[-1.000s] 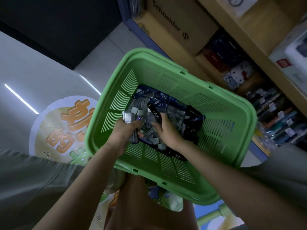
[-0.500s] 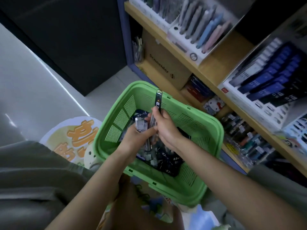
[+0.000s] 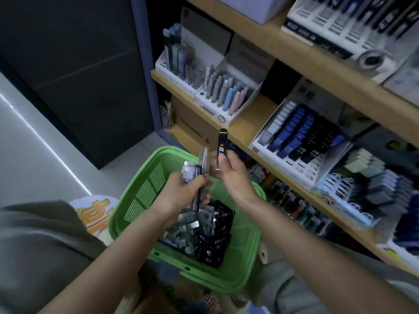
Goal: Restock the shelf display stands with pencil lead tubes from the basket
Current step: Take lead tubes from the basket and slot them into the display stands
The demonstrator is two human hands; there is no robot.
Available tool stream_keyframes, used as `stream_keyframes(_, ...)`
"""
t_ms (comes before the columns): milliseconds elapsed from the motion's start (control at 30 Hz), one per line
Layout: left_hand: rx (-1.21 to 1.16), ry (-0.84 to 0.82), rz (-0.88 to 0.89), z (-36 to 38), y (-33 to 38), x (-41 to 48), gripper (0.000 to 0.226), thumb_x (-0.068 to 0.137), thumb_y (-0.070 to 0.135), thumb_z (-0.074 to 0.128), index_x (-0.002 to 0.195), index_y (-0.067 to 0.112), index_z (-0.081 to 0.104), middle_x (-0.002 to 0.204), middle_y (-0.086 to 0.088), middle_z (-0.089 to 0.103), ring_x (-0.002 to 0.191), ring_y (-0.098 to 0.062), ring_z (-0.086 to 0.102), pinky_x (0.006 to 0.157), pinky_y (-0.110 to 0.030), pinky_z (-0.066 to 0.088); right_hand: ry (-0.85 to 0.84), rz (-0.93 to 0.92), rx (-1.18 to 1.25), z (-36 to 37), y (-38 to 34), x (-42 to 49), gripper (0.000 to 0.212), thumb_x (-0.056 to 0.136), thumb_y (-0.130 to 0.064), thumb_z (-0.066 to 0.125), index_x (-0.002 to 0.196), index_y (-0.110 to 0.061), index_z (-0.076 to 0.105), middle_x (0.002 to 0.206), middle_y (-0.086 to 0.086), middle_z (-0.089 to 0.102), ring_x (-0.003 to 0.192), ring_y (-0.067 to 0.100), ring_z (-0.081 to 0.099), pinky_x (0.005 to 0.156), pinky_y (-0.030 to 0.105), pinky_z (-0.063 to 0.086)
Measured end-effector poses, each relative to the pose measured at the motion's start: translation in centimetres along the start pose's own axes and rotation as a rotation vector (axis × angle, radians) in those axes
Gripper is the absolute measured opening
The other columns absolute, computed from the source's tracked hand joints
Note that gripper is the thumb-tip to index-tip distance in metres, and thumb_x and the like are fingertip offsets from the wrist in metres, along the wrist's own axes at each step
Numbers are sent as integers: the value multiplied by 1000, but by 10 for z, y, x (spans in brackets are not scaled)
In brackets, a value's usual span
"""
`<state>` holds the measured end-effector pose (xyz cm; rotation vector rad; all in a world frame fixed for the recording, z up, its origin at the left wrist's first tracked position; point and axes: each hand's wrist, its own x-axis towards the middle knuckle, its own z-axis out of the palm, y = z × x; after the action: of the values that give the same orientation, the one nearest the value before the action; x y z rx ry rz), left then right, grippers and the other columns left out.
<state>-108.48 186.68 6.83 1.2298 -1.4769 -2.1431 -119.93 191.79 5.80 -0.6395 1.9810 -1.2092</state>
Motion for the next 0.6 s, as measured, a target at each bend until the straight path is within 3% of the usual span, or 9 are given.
stream_keyframes(133, -38, -23, 105, 8, 41, 1, 9, 93, 11, 55, 88, 5, 60, 71, -6, 65, 49, -11, 60, 52, -22, 55, 5, -55, -48, -35, -30, -15, 17, 100, -28, 44, 96, -24, 60, 106, 4, 68, 102, 19, 62, 95, 33, 44)
stream_keyframes(200, -21, -32, 158, 11, 62, 3, 10, 93, 11, 55, 86, 6, 60, 71, -5, 65, 48, -10, 60, 50, -21, 53, -9, -117, -127, -50, -46, -22, 18, 96, -28, 53, 88, -21, 67, 92, 4, 69, 86, 15, 63, 80, 27, 44)
stream_keyframes(300, 16, -66, 214, 14, 91, 6, 11, 94, 11, 54, 91, 2, 61, 71, -6, 63, 47, -9, 59, 48, -19, 50, -15, -188, -124, -72, -75, -33, 13, 92, -20, 59, 81, -17, 65, 68, -8, 59, 58, -4, 53, 62, 15, 41)
stream_keyframes(367, 46, -80, 246, 15, 108, 8, 16, 94, 12, 55, 96, -3, 62, 69, -8, 63, 48, -11, 60, 48, -19, 50, -18, -231, -128, -86, -95, -38, 4, 91, -15, 61, 87, -16, 60, 70, -6, 60, 54, -3, 55, 59, 14, 45)
stream_keyframes(467, 71, -101, 300, 17, 127, 11, 19, 94, 14, 54, 97, -2, 63, 63, -6, 64, 51, -12, 61, 49, -18, 49, 23, -331, -161, -107, -130, -42, 21, 88, -8, 63, 106, -10, 51, 78, 4, 65, 60, 6, 65, 59, 17, 51)
stream_keyframes(600, 61, -144, 350, 23, 146, 15, 15, 94, 15, 54, 90, 4, 64, 53, 2, 63, 52, -11, 62, 48, -17, 48, 127, -430, -155, -134, -173, -40, 4, 95, -14, 52, 99, -14, 51, 87, 12, 65, 71, 14, 69, 67, 23, 57)
